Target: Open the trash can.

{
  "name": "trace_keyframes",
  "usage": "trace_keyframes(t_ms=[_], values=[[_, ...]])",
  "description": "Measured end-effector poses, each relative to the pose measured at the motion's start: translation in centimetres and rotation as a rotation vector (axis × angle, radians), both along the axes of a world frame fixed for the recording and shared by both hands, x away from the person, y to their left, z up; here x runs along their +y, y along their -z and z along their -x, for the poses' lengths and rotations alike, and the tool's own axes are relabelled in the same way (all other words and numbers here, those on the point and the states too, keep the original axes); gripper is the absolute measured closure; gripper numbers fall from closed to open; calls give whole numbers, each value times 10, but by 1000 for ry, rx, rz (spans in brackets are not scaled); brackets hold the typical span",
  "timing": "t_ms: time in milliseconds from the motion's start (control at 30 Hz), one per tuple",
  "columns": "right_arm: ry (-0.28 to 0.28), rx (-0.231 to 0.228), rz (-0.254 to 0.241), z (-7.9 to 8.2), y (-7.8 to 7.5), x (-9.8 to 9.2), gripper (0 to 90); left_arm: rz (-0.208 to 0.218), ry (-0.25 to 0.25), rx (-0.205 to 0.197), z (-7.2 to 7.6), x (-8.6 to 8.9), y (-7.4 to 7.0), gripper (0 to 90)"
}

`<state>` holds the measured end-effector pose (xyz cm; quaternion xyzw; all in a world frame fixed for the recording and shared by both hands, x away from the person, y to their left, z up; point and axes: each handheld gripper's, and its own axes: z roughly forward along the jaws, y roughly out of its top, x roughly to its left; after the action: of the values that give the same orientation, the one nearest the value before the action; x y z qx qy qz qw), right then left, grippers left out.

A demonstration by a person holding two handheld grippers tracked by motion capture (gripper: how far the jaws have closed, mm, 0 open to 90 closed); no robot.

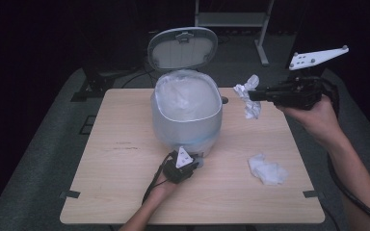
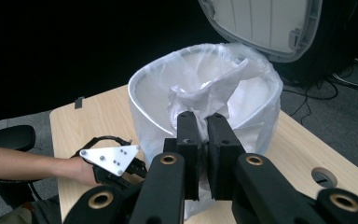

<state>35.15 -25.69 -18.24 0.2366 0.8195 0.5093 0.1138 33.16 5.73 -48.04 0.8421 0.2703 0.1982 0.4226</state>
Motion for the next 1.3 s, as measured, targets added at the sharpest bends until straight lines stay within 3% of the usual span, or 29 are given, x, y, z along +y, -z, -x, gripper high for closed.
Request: trace_keyframes(t_ms=[567, 1300], values=[[-40, 0, 14, -13, -12, 31, 843, 2, 0, 3, 0, 0, 0, 759], [-75, 6, 28, -27, -12, 59, 843, 2, 0, 5, 0, 0, 0, 759]])
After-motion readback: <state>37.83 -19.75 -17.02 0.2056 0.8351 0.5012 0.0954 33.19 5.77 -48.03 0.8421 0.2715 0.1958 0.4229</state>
